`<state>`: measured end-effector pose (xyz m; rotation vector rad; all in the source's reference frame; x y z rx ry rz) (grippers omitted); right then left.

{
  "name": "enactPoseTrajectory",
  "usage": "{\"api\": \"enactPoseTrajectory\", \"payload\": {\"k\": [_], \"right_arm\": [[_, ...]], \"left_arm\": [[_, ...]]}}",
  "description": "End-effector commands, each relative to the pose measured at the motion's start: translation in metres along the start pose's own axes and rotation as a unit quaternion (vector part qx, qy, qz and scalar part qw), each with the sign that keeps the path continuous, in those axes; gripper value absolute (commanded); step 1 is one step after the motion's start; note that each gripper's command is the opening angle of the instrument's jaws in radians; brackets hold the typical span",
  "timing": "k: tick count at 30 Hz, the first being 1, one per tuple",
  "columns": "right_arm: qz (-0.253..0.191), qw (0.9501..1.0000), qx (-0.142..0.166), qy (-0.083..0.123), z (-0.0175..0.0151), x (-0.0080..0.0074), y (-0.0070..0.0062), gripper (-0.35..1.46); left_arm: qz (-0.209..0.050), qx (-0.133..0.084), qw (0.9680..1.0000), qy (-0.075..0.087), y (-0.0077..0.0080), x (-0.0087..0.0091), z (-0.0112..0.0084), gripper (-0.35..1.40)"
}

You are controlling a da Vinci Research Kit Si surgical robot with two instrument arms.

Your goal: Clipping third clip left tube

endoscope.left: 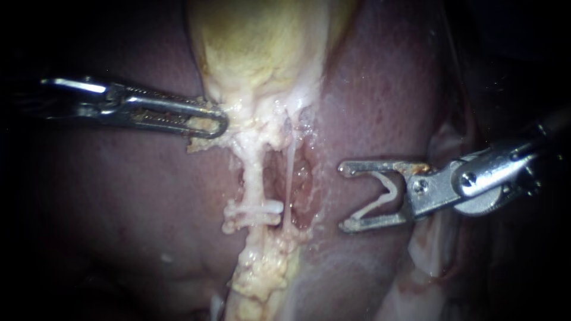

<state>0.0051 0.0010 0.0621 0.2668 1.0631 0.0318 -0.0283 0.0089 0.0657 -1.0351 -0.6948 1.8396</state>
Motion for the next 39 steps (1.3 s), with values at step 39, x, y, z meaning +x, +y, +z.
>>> {"api": "enactPoseTrajectory", "payload": {"k": [39], "right_arm": [[0.140, 0.9775, 0.051, 0.149, 0.0098, 0.0023, 0.0035, 0.49]], "left_arm": [[-0.048, -0.007, 0.9988, 0.001, 0.0033, 0.0045, -0.0079, -0.35]]}}
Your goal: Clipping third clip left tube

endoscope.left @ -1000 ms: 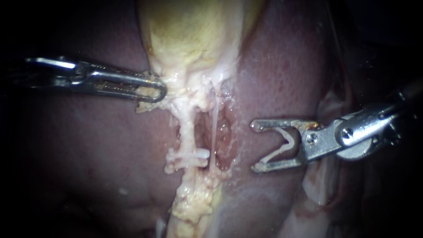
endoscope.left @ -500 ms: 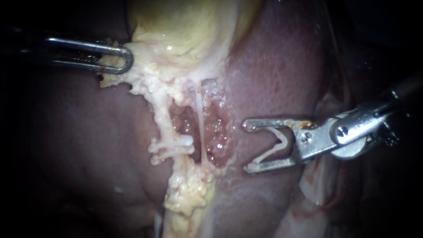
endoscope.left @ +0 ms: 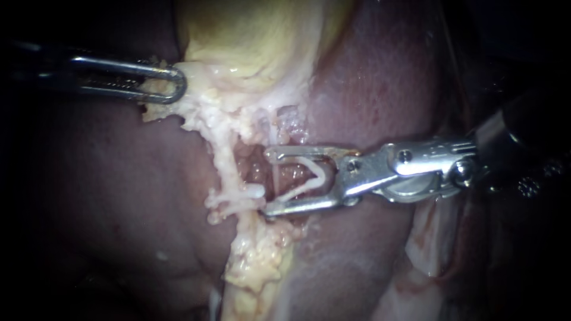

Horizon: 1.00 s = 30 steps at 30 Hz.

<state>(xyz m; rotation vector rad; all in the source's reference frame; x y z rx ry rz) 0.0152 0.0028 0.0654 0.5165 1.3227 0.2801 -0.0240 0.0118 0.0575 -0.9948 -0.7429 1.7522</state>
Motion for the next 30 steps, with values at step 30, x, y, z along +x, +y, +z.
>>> {"api": "enactPoseTrajectory", "payload": {"k": [30], "right_arm": [[0.053, 0.9934, 0.075, 0.069, 0.0067, -0.0031, 0.0043, 0.48]], "left_arm": [[-0.005, -0.004, 1.0000, -0.003, 0.0000, -0.0003, 0.0001, -0.35]]}}
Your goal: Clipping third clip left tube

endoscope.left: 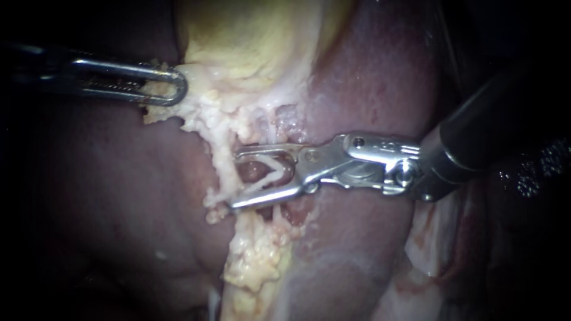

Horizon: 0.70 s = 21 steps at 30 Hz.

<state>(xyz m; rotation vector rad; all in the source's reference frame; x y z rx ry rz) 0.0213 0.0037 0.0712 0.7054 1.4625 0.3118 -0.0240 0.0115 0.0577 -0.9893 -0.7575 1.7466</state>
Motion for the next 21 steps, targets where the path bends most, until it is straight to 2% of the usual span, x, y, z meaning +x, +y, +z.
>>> {"api": "enactPoseTrajectory", "payload": {"k": [1, 4, 8, 13, 17, 21], "right_arm": [[0.002, 1.0000, 0.001, 0.000, 0.0004, 0.0000, 0.0001, 0.48], [0.010, 0.9999, 0.000, 0.008, 0.0017, 0.0001, 0.0003, 0.48], [0.031, 0.9991, -0.006, 0.029, 0.0030, 0.0007, 0.0004, 0.48], [0.048, 0.9982, -0.016, 0.032, 0.0039, 0.0016, 0.0000, 0.48], [0.068, 0.9966, -0.030, 0.034, 0.0036, 0.0034, -0.0006, 0.48], [0.076, 0.9960, -0.029, 0.036, 0.0028, 0.0053, -0.0017, 0.48]], "left_arm": [[0.000, 0.000, 1.0000, 0.000, 0.0000, 0.0000, 0.0000, -0.35], [0.000, 0.000, 1.0000, 0.000, 0.0000, 0.0000, 0.0000, -0.35], [0.000, 0.000, 1.0000, 0.000, 0.0000, 0.0000, 0.0000, -0.35], [0.000, 0.000, 1.0000, 0.000, 0.0000, 0.0000, 0.0000, -0.35], [0.000, 0.000, 1.0000, 0.000, 0.0000, 0.0000, 0.0000, -0.35], [0.000, 0.000, 1.0000, 0.000, 0.0000, 0.0000, 0.0000, -0.35]]}}
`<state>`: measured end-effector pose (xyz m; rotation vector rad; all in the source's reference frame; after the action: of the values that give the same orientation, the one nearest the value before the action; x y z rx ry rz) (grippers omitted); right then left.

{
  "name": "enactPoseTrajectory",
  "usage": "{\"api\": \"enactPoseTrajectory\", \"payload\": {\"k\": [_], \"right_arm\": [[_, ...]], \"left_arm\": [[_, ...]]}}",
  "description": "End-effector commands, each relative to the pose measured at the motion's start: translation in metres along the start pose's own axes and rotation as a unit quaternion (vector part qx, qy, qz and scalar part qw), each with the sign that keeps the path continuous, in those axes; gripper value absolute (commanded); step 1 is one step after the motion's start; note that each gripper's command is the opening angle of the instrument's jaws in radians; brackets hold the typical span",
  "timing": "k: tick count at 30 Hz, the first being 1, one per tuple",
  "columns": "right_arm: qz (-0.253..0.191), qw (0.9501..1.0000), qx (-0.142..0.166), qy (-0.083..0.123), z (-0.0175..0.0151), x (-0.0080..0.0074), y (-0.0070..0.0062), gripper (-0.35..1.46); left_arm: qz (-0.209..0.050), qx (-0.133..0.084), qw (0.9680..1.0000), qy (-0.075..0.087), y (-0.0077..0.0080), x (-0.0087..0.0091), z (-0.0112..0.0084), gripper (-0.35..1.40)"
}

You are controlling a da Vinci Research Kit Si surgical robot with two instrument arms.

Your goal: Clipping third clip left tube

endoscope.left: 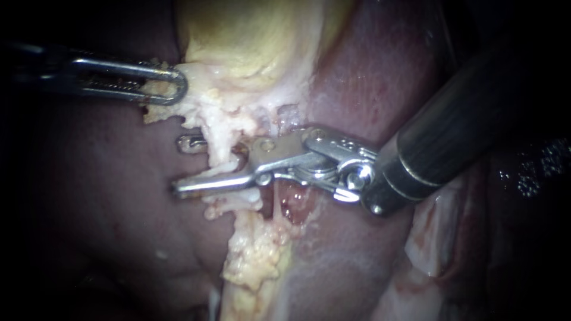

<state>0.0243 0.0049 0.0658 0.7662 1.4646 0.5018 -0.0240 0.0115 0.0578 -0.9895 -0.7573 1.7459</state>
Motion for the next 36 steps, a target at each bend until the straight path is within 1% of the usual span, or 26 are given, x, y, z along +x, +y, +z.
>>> {"api": "enactPoseTrajectory", "payload": {"k": [1, 4, 6, 8, 11, 14, 15, 18, 21, 23, 27, 29, 30, 33, 35, 36], "right_arm": [[0.001, 1.0000, 0.002, 0.000, -0.0002, 0.0004, -0.0004, 0.48], [0.004, 1.0000, 0.002, -0.002, -0.0008, 0.0015, -0.0018, 0.46], [0.005, 0.9999, -0.003, -0.010, -0.0011, 0.0022, -0.0027, 0.46], [0.007, 0.9999, -0.006, -0.014, -0.0013, 0.0029, -0.0034, 0.45], [0.009, 0.9998, -0.005, -0.015, -0.0016, 0.0036, -0.0040, 0.42], [0.010, 0.9998, -0.006, -0.015, -0.0018, 0.0038, -0.0041, 0.36], [0.009, 0.9998, -0.008, -0.018, -0.0017, 0.0038, -0.0041, 0.35], [0.009, 0.9998, -0.008, -0.018, -0.0017, 0.0035, -0.0041, 0.27], [0.011, 0.9997, -0.008, -0.018, -0.0017, 0.0035, -0.0041, 0.19], [0.011, 0.9997, -0.008, -0.018, -0.0018, 0.0035, -0.0041, 0.10], [0.032, 0.9993, -0.009, -0.018, -0.0019, 0.0035, -0.0041, 0.05], [0.035, 0.9992, -0.009, -0.018, -0.0019, 0.0035, -0.0041, -0.02], [0.044, 0.9988, -0.009, -0.018, -0.0020, 0.0034, -0.0041, -0.05], [0.061, 0.9979, -0.010, -0.018, -0.0022, 0.0033, -0.0042, -0.21], [0.067, 0.9976, -0.008, -0.018, -0.0023, 0.0032, -0.0043, -0.35], [0.070, 0.9974, -0.008, -0.018, -0.0024, 0.0032, -0.0043, -0.35]], "left_arm": [[0.000, 0.000, 1.0000, 0.000, 0.0000, 0.0000, 0.0000, -0.35], [0.000, 0.000, 1.0000, 0.000, 0.0000, -0.0001, 0.0000, -0.35], [0.001, 0.000, 1.0000, 0.000, -0.0001, -0.0001, 0.0000, -0.35], [0.001, 0.000, 1.0000, 0.000, -0.0001, -0.0001, 0.0001, -0.35], [0.001, 0.000, 1.0000, 0.000, -0.0002, -0.0002, 0.0001, -0.35], [0.001, 0.000, 1.0000, 0.000, -0.0002, -0.0002, 0.0001, -0.35], [0.001, 0.000, 1.0000, 0.000, -0.0002, -0.0002, 0.0001, -0.35], [-0.002, 0.001, 1.0000, 0.000, -0.0002, -0.0002, 0.0002, -0.35], [-0.002, -0.001, 1.0000, -0.001, -0.0002, -0.0002, 0.0002, -0.35], [-0.002, -0.001, 1.0000, -0.001, -0.0002, -0.0002, 0.0002, -0.35], [-0.002, -0.001, 1.0000, -0.001, -0.0002, -0.0002, 0.0002, -0.35], [-0.002, -0.001, 1.0000, -0.001, -0.0003, -0.0002, 0.0002, -0.35], [-0.002, -0.001, 1.0000, -0.001, -0.0003, -0.0002, 0.0002, -0.35], [-0.002, -0.001, 1.0000, -0.001, -0.0003, -0.0002, 0.0002, -0.35], [-0.002, -0.001, 1.0000, -0.001, -0.0003, -0.0002, 0.0002, -0.35], [-0.002, -0.001, 1.0000, -0.001, -0.0003, -0.0002, 0.0002, -0.35]]}}
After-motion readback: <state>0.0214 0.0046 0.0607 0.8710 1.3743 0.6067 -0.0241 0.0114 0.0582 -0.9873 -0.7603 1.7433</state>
